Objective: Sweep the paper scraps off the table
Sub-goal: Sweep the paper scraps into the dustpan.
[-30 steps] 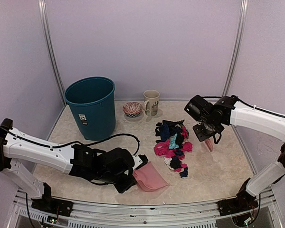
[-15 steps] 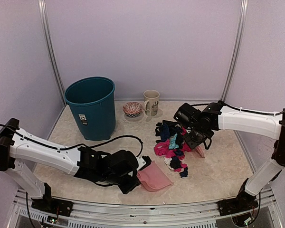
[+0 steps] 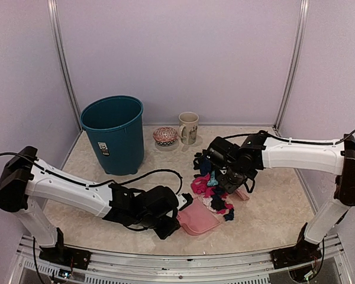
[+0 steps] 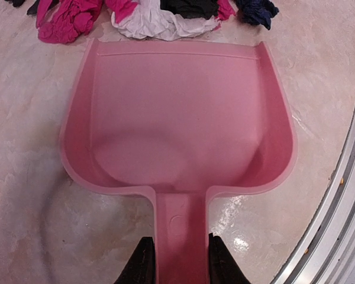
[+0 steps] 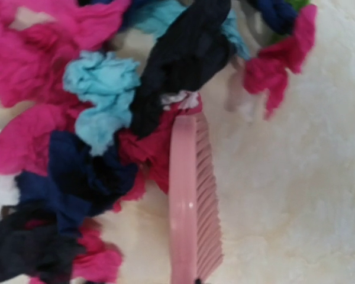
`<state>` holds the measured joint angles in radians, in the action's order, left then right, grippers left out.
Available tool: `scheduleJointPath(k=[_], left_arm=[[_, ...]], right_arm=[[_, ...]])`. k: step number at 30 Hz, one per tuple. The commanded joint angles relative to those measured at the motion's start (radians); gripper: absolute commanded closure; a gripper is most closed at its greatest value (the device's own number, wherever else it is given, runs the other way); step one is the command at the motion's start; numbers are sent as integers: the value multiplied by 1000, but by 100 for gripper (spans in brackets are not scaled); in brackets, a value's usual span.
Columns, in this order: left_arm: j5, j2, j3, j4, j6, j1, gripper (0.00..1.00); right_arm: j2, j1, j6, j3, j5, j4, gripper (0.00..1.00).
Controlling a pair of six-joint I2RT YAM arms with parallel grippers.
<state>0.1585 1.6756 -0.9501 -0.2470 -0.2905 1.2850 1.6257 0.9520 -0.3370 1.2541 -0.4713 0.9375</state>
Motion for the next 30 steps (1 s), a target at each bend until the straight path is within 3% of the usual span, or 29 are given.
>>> scheduleJointPath(k=[1, 15, 30], left_arm=[[-14, 44, -23, 4, 4, -22, 100], [-13, 98, -36, 68, 1, -41, 100], [49, 73, 57, 213, -22, -40, 100]], right_arm=[[20, 48, -6, 30, 94, -12, 100], [-67, 79, 8, 21, 219, -42, 100], [-168, 80, -55, 17, 95, 48, 100]])
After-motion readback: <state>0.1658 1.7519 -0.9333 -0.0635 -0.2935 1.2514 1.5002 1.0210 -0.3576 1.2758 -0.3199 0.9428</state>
